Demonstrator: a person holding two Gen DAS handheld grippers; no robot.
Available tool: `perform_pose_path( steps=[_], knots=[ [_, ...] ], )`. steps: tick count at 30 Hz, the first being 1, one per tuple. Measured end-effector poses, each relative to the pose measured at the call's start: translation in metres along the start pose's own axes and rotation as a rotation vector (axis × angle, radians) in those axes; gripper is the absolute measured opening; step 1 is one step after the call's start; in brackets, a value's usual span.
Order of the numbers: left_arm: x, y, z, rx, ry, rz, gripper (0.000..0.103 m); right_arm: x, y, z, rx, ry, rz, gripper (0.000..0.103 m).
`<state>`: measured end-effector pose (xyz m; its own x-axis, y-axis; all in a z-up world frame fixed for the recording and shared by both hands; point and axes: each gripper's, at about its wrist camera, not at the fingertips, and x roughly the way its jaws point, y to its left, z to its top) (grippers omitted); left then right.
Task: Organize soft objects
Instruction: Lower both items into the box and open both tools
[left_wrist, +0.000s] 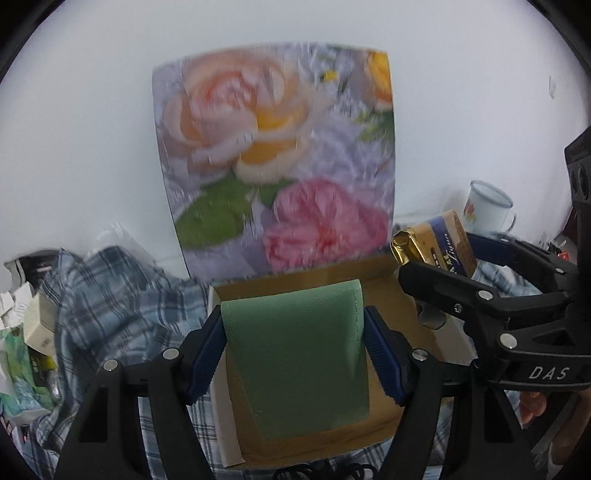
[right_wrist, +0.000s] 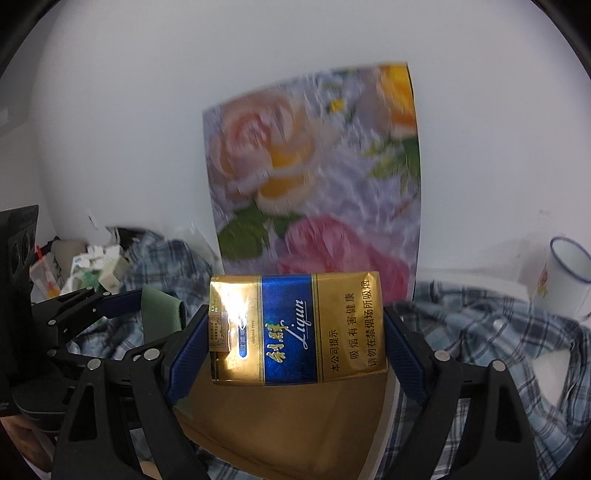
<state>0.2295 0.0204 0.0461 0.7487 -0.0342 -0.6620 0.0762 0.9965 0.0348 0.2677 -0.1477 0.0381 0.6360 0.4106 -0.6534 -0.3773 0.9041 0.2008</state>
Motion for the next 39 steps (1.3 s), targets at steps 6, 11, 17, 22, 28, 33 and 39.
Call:
perform_pose_path(
  steps=[6,11,17,22,28,33,39],
  knots=[
    [0.031,0.005,-0.013,-0.016,0.077,-0.017,0.074,0.027,-0.009,-0.016,0.029,0.096,-0.005,0.086],
    [0.049,0.005,-0.021,-0.026,0.11,-0.036,0.074,0.043,-0.015,-0.026,0.044,0.154,-0.009,0.086],
    [0.06,0.004,-0.026,-0.019,0.124,-0.006,0.074,0.051,-0.013,-0.033,0.025,0.185,-0.024,0.086],
    [0.059,0.007,-0.026,-0.027,0.106,0.015,0.097,0.053,-0.017,-0.034,0.041,0.19,-0.035,0.099],
    [0.043,0.009,-0.019,-0.024,0.028,0.054,0.103,0.045,-0.018,-0.029,0.042,0.167,-0.037,0.103],
    [0.013,0.01,-0.006,-0.034,-0.06,0.069,0.103,0.021,-0.008,-0.015,0.011,0.088,-0.032,0.103],
    [-0.03,0.013,0.01,-0.051,-0.158,0.082,0.103,-0.022,0.011,0.008,-0.036,-0.024,-0.011,0.103]
  ],
)
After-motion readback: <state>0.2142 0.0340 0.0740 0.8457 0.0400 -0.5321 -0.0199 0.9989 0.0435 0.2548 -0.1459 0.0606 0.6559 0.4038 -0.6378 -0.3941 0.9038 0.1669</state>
